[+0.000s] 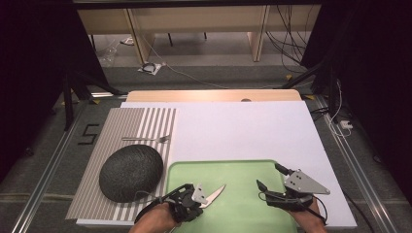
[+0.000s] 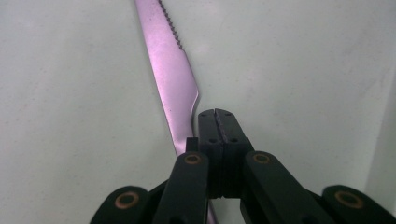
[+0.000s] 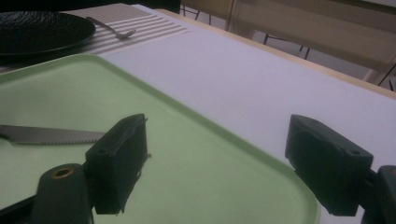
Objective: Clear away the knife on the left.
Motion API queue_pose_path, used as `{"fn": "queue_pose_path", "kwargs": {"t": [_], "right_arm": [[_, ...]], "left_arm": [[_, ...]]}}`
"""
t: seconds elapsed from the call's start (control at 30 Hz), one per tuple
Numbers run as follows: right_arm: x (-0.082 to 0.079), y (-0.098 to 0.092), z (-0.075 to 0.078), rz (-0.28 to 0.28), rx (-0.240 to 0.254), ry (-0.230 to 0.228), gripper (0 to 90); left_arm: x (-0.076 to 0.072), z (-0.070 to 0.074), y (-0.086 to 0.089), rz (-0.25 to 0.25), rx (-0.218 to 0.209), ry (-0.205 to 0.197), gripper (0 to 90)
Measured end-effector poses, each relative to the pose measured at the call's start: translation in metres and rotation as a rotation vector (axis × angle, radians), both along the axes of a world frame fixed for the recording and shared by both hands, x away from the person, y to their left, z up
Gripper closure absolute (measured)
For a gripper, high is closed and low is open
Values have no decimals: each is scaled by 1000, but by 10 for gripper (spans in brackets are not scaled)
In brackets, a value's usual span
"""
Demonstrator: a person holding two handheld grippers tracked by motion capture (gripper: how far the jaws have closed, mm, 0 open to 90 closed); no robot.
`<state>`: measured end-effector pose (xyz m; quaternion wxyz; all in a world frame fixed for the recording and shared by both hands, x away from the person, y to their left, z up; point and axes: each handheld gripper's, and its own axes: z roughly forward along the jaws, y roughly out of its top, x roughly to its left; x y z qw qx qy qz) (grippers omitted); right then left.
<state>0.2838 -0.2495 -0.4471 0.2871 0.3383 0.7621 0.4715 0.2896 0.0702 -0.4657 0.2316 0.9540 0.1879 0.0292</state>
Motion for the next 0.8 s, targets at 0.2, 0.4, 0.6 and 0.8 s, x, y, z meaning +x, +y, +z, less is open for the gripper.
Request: {"fn": "queue_pose_path", "kwargs": {"t": [0.2, 0.4, 0.6, 0.8], "right_arm": [[0, 0, 0, 1, -1, -1, 220], [0, 0, 0, 0, -4, -1, 220], [0, 0, 0, 1, -6, -2, 220], [0, 1, 0, 3, -3, -3, 220]], "left_arm": [[3, 0, 5, 18, 3, -11, 893], [6, 0, 8, 32, 0, -12, 893], [8, -1, 11, 40, -4, -17, 892], [12, -1, 17, 55, -1, -18, 891]]}}
